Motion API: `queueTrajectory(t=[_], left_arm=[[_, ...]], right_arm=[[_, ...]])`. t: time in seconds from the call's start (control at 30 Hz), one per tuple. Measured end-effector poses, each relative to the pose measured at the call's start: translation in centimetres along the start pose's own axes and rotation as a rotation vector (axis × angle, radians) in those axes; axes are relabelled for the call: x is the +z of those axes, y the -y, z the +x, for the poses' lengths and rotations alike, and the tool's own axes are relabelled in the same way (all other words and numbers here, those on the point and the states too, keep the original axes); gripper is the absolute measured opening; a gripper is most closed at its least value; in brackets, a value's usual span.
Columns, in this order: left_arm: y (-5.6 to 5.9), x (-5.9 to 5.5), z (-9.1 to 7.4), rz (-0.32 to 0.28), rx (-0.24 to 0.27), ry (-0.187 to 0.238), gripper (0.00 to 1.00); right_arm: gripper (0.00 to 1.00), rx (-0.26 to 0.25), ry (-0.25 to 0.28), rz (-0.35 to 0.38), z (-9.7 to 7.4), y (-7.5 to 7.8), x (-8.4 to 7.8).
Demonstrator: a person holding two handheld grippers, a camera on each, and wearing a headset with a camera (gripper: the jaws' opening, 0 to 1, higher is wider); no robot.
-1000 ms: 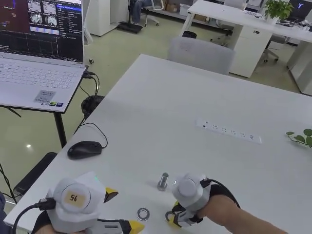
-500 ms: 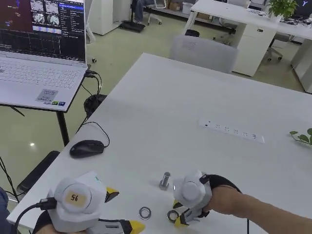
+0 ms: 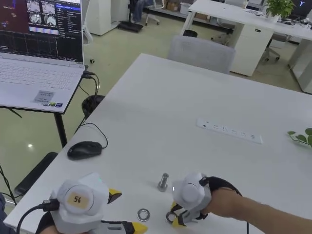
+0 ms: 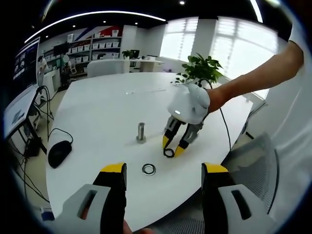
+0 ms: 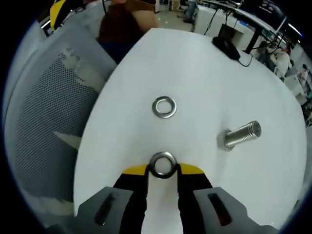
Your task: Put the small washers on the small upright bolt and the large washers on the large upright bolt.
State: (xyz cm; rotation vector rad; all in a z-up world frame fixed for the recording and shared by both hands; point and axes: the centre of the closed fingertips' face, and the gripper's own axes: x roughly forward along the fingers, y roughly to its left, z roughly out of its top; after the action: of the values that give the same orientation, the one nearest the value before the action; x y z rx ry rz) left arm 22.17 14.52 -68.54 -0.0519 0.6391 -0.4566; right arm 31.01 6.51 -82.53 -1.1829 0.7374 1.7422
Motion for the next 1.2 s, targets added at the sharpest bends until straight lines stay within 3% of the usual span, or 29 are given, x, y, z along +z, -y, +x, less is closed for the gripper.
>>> queueTrajectory(t=[0.2, 0.47, 0.7, 0.97, 1.2], left_arm=[[-0.5, -0.3, -0.4, -0.006, 0.011, -0.004, 0.61], [-0.8, -0.2, -0.5, -0.011, 0.017, 0.002, 0.61], [-0.6, -0.2, -0.3, -0.008, 0.010, 0.001, 0.61], [-0.4, -0.2, -0.2, -0.003, 0.006, 0.003, 0.61], [-0.5, -0.2, -0.3, -0.009, 0.012, 0.008, 0.61]], right_arm=[[0.23, -0.017, 0.018, 0.029, -0.1, -0.5, 0.1], [0.23, -0.070, 0.067, 0.106, -1.3, 0.0, 0.6], [0.23, -0.145, 0.135, 0.169, -3.6, 1.5, 1.8], [0.23, -0.208, 0.185, 0.218, -6.4, 4.5, 3.7], [0.23, -0.241, 0.162, 0.217, -7.4, 6.8, 4.4]])
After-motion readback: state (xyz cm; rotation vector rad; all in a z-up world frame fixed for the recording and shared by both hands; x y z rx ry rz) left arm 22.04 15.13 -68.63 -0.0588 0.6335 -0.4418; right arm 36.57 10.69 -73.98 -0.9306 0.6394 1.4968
